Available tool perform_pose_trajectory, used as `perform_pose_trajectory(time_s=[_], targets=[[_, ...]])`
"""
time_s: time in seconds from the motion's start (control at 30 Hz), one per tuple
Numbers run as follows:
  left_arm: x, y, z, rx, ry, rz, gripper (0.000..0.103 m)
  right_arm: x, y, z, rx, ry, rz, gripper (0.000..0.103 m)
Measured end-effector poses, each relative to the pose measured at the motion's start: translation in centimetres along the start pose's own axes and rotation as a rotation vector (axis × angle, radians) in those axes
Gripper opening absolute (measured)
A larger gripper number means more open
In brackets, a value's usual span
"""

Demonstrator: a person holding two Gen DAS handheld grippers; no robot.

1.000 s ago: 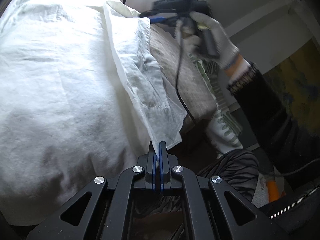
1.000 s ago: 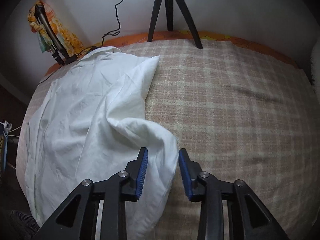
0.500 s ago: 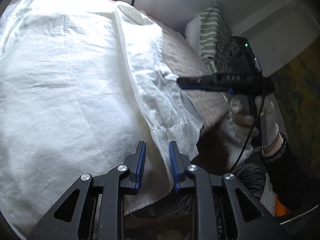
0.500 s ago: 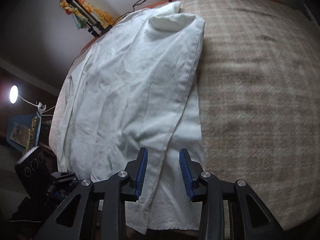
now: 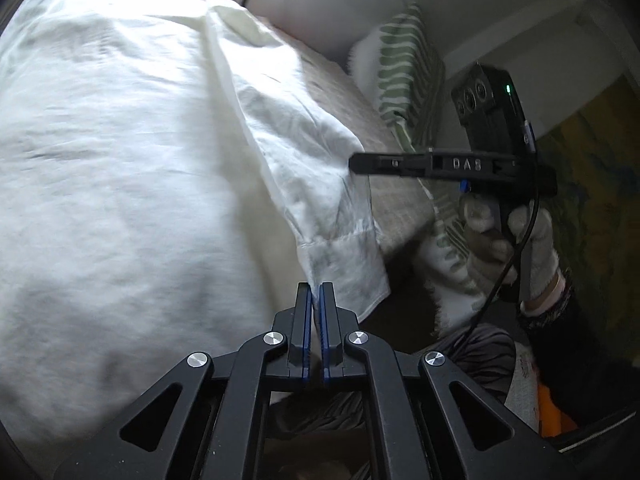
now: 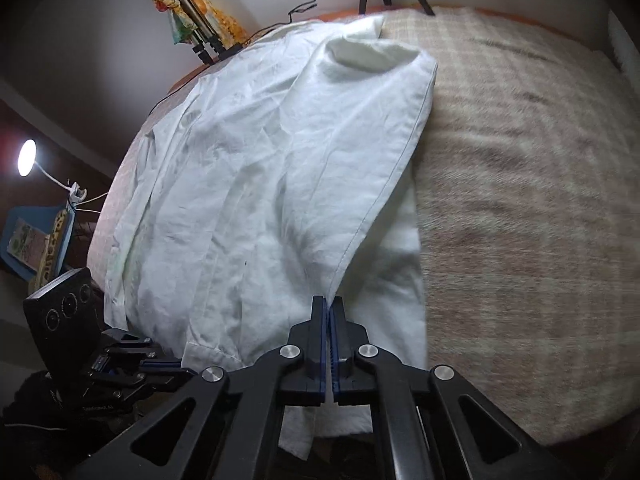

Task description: Fold small clothes

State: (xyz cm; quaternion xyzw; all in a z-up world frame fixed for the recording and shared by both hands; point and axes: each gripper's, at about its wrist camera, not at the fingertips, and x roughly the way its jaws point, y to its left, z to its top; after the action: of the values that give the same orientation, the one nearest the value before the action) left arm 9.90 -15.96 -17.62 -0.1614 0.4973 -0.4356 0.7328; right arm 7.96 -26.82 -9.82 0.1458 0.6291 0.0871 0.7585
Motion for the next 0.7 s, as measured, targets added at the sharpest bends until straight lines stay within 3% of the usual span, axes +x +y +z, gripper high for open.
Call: perform_pose_trajectory(time_s=[0.17,0.33,0.43,0.47,0.5,0.6,0.7], targets=[[2.2,-1.3,-0.9,0.019,0.043,-0.015,0.002,-1.1,-0.8,-0.1,-0.014,0.025,-0.086,0.0],[3.0,-2.1,-1.3,0.067,0.072,0.049,0.002,0.6,-1.8,-1.0,-0.036,0.082,-0.179,0.001],[1.7,-3.0,-1.3,0.105,0.06,0.087,0.009,1.1,-1.9,-1.0,-0.057,0.112,-0.174,0.011],[1.0,-3.4,-1.4,0.119,0.048,0.099,0.01,0.6,-2.0,-0.8,-0.058,0.099,-0.164,0.025],[0.2,-3.7,-1.5,0.137,0.032,0.105,0.01,-0.1,-2.1,-0.6,-0.06,0.074,-0.15,0.032],[-1.9,-5.1,-1.2,0.205,-0.027,0.142,0.01,-3.0,-2.0,0.6,-0.082,-0.042,-0.148,0.032],[-2.7,-5.7,-0.6,0.242,-0.054,0.154,0.011,-4.2,-1.1,2.0,-0.107,-0.124,-0.069,0.029]])
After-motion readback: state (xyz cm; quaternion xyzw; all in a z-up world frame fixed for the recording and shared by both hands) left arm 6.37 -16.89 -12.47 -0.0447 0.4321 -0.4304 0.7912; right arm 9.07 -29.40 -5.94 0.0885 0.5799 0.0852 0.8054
